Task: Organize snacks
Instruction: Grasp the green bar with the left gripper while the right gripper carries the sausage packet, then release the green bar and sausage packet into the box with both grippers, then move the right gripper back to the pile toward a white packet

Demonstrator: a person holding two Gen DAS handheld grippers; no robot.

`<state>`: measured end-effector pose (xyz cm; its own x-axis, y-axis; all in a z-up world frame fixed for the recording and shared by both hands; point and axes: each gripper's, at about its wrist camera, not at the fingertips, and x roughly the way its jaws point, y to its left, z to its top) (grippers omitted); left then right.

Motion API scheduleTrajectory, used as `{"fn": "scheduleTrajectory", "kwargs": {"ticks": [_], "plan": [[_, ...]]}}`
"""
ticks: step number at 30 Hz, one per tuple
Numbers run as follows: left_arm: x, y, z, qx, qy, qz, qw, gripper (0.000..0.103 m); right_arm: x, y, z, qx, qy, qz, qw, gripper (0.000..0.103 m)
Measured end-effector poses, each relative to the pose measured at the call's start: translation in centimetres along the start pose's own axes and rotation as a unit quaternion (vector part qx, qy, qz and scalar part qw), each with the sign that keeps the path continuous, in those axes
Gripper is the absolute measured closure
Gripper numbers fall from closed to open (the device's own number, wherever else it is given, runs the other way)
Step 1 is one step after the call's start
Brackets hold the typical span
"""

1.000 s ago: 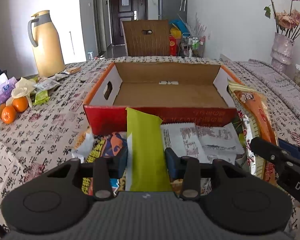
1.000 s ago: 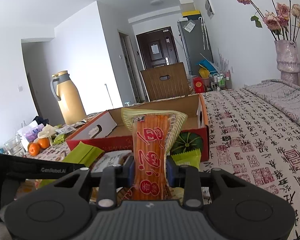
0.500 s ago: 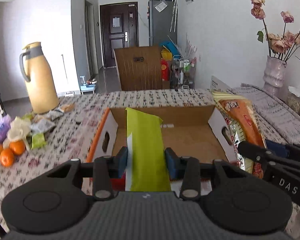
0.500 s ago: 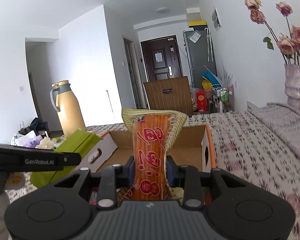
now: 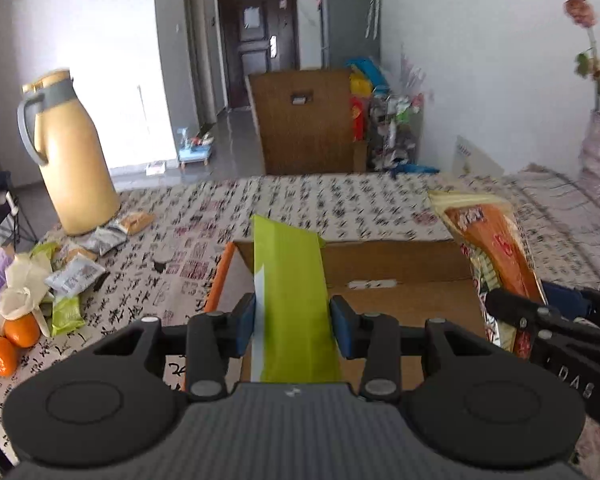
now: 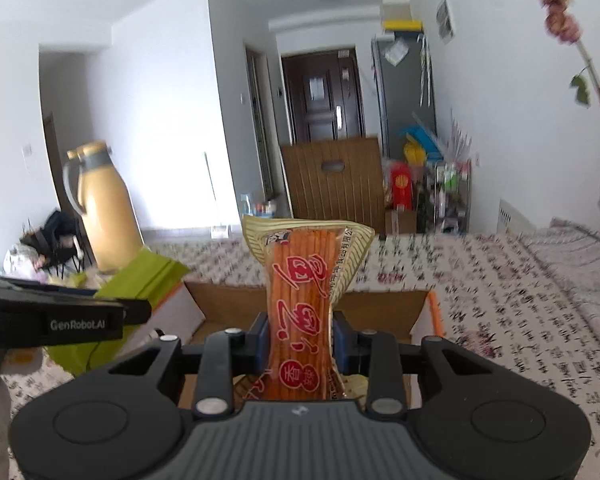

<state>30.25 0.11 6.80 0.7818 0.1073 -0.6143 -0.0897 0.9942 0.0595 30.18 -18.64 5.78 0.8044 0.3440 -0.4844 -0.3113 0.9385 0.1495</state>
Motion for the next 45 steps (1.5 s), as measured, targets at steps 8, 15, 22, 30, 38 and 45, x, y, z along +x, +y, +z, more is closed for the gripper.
{"fn": "scheduleTrajectory", "kwargs": {"ticks": [8,15,22,30,38,45], "plan": [[5.5,1.0,-1.5,-0.013,0.068,0.002,0.9976,0.061,6.0,-0.2,-2.3,-0.001,0.085,-0.013,0.996,0.072],[4.2,0.8,-1.6,-0.01,0.035,0.008,0.9993,0.03,5.8,-0.5,-2.8,-0.002,0.085,-0.025,0.996,0.042],[0.5,1.2,-1.4,-0.02,-0.011,0.019,0.9996,0.0,2.3,-0.4,-2.0,-0.008,0.044,-0.029,0.999,0.0],[-4.3,1.2,-2.2,-0.019,-0.041,0.017,0.9988,0.0,-1.9,0.1,-1.8,-0.014,0.013,-0.039,0.999,0.0],[-9.2,1.7,-4.6,-0.032,-0.077,0.011,0.9965,0.0,-6.8,0.9,-2.9,-0.031,-0.017,-0.048,0.998,0.0],[-12.7,2.5,-7.5,-0.05,-0.095,0.001,0.9942,0.0,-11.6,2.0,-4.9,-0.038,-0.051,-0.046,0.997,0.0]]}}
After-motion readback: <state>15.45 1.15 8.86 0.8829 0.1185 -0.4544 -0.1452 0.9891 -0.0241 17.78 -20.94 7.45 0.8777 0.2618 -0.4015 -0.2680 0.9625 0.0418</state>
